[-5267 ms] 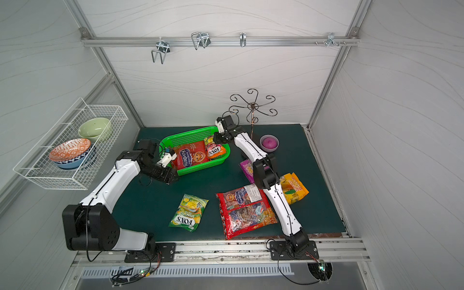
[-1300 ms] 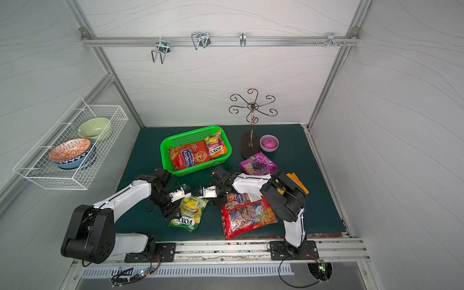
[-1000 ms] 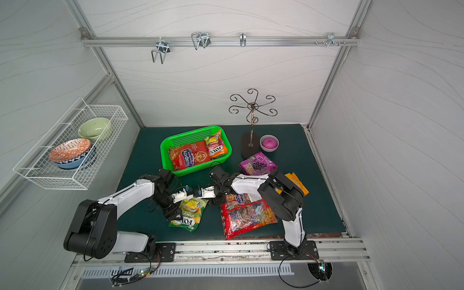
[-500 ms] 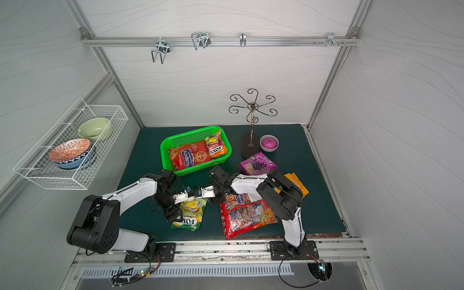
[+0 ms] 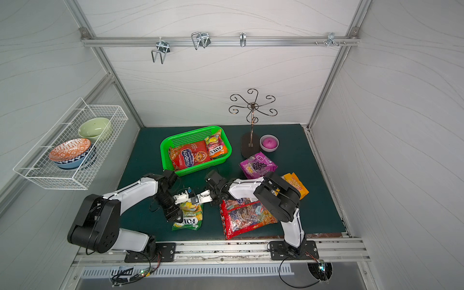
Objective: Put the candies in the basket
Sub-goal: Pick up the candy at the center of the board.
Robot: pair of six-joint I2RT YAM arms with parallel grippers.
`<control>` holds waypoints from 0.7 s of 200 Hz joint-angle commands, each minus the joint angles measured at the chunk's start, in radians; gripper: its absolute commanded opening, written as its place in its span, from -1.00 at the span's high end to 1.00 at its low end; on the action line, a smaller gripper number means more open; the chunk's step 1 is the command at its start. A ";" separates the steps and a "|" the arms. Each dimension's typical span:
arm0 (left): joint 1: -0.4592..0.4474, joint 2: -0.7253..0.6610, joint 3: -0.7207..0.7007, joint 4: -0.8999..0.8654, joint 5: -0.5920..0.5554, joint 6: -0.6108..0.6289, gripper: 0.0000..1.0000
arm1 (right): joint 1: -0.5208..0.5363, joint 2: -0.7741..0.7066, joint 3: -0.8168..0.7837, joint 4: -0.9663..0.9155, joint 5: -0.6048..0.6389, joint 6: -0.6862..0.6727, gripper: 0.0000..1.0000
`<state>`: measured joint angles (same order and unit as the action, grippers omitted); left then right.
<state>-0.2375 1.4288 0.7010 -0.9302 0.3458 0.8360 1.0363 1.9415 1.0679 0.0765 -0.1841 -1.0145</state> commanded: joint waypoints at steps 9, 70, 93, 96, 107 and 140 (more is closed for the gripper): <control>-0.009 0.022 0.009 0.086 0.012 0.029 -0.47 | 0.019 0.003 -0.086 0.174 0.069 -0.014 0.78; 0.118 -0.017 0.092 -0.027 0.089 0.083 -0.47 | -0.047 -0.116 -0.035 -0.048 -0.030 0.105 1.00; 0.143 -0.056 0.166 -0.126 0.159 0.069 -0.47 | -0.089 -0.177 -0.030 -0.090 -0.059 0.197 1.00; 0.147 -0.059 0.178 -0.140 0.177 0.067 -0.47 | -0.095 -0.185 -0.033 -0.088 -0.067 0.209 1.00; 0.170 -0.068 0.212 -0.183 0.249 0.060 -0.47 | -0.109 -0.212 -0.046 -0.075 -0.074 0.242 1.00; 0.207 -0.096 0.303 -0.237 0.396 -0.001 -0.46 | -0.122 -0.262 -0.014 -0.143 -0.030 0.281 1.00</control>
<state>-0.0528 1.3582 0.9329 -1.0698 0.5808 0.8677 0.9154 1.7290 1.0157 0.0162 -0.2054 -0.8154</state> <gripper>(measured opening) 0.733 0.045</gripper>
